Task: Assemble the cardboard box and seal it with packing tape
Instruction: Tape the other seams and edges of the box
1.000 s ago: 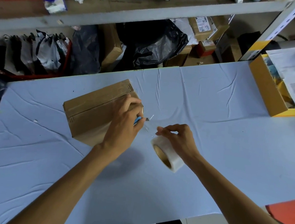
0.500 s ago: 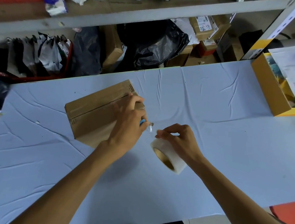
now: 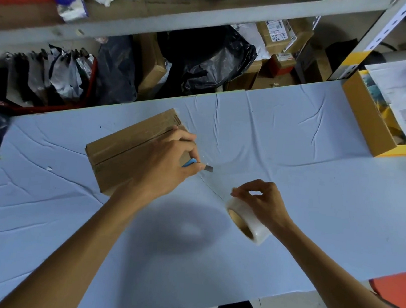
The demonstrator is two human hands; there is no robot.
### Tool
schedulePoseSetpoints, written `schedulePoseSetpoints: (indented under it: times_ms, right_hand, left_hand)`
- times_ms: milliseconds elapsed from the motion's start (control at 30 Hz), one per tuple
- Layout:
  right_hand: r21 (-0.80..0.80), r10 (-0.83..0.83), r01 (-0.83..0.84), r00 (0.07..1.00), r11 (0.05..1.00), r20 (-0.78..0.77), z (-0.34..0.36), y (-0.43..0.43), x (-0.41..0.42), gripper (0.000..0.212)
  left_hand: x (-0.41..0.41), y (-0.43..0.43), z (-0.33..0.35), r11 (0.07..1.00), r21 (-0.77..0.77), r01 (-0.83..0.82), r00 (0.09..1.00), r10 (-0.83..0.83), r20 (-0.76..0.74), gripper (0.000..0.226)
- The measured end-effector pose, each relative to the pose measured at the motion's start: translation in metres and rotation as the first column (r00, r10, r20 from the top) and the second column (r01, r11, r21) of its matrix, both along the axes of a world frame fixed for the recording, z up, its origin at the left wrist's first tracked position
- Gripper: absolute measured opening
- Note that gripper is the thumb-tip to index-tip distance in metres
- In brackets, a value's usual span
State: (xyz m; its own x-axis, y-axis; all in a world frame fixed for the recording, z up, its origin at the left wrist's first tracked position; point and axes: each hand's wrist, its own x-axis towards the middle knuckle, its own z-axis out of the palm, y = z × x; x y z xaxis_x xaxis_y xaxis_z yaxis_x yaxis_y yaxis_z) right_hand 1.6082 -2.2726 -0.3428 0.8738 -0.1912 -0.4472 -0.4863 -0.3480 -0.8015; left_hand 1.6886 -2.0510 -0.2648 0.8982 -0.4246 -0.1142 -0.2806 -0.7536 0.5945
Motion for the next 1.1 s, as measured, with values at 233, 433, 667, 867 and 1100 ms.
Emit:
schedulePoseSetpoints:
  times_ms: [233,433,667,867,1100]
  right_hand:
    - [0.042,0.105,-0.109,0.99,0.993,0.097,-0.017,0.008,0.007,0.01]
    - [0.011,0.183,-0.185,0.979,0.983,0.086,-0.029,0.011,0.008,0.008]
    - [-0.087,0.075,-0.068,0.994,0.994,0.076,-0.032,0.011,0.002,0.014]
    - [-0.099,-0.059,0.066,0.996,0.993,0.07,-0.028,0.015,0.002,0.035]
    - [-0.207,0.001,0.062,0.957,0.976,0.291,-0.012,0.022,0.026,0.057]
  left_hand:
    - [0.0,0.002,0.003,0.999,-0.026,-0.02,0.998,0.018,-0.061,0.014]
    - [0.0,0.003,0.004,0.999,-0.029,-0.026,0.998,0.025,-0.063,0.014]
    - [-0.002,0.003,0.004,0.999,-0.023,-0.025,0.999,0.024,-0.044,0.014]
    - [-0.002,0.003,0.005,0.999,-0.03,-0.025,0.999,0.024,-0.047,0.013]
    - [-0.005,0.005,0.007,0.996,-0.062,-0.069,0.997,0.071,0.019,0.013]
